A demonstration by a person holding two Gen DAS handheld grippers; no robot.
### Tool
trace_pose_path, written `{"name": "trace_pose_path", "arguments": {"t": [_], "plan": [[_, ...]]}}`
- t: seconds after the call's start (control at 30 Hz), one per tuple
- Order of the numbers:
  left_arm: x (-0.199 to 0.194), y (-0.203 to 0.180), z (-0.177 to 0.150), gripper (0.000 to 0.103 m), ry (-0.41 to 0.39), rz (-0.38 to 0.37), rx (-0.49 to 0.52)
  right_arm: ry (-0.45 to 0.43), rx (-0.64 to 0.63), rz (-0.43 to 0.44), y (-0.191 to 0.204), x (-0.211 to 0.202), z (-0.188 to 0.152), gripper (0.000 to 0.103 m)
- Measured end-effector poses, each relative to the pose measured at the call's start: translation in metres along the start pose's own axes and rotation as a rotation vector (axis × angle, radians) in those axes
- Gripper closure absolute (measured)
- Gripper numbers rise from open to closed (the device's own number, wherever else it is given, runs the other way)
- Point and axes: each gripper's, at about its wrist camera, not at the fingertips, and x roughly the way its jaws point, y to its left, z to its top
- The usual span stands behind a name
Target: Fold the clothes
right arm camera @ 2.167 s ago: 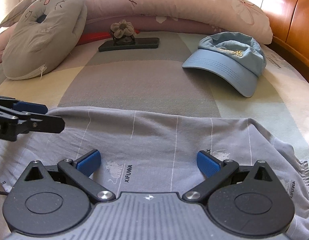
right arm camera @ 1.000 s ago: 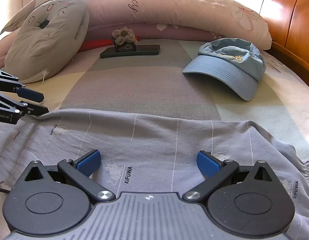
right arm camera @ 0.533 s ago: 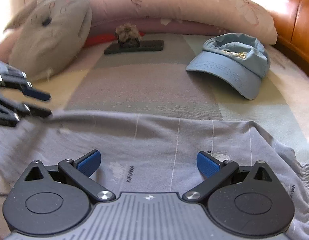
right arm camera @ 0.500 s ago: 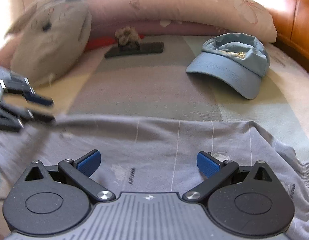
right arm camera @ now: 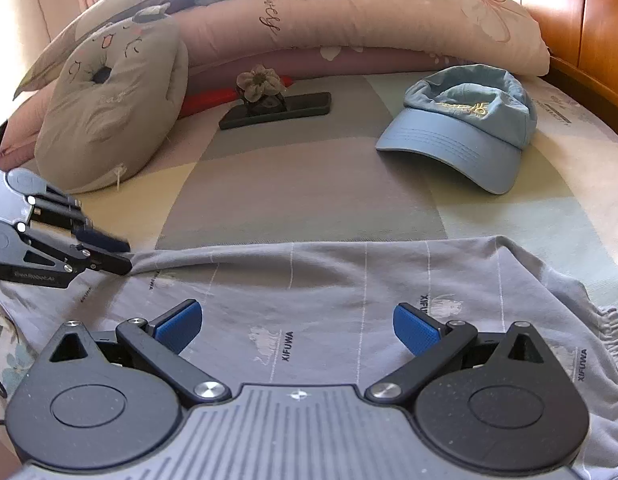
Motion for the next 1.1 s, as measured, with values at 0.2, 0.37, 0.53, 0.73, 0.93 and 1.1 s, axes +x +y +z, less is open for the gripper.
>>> {"name": "trace_pose_path", "arguments": {"t": [0.2,0.37,0.53,0.73,0.93,1.1], "plan": [[0.002,0.014,0.012,0.103,-0.077,0.128,-0.058,-0.019,0.032,-0.016,-0.004,-0.003,0.001,0.000],[0.009,0.025,0.016,0.093,-0.094,0.128,-0.115,-0.017,0.044,-0.028,-0.008,-0.004,0.000,0.000],[-0.014,0.035,0.008,0.090,-0.140,0.200,-0.187,-0.007,0.035,-0.024,-0.012,-0.001,0.002,0.000],[-0.031,0.037,-0.025,0.083,-0.094,0.194,-0.324,-0.013,0.030,0.029,-0.012,0.006,0.015,0.000],[-0.026,0.048,-0.057,0.078,-0.059,0.240,-0.506,-0.027,-0.061,0.098,-0.004,0.021,0.038,0.000],[-0.022,0.046,-0.058,0.077,-0.072,0.267,-0.510,-0.035,-0.167,-0.113,-0.004,0.038,0.056,0.000]]}}
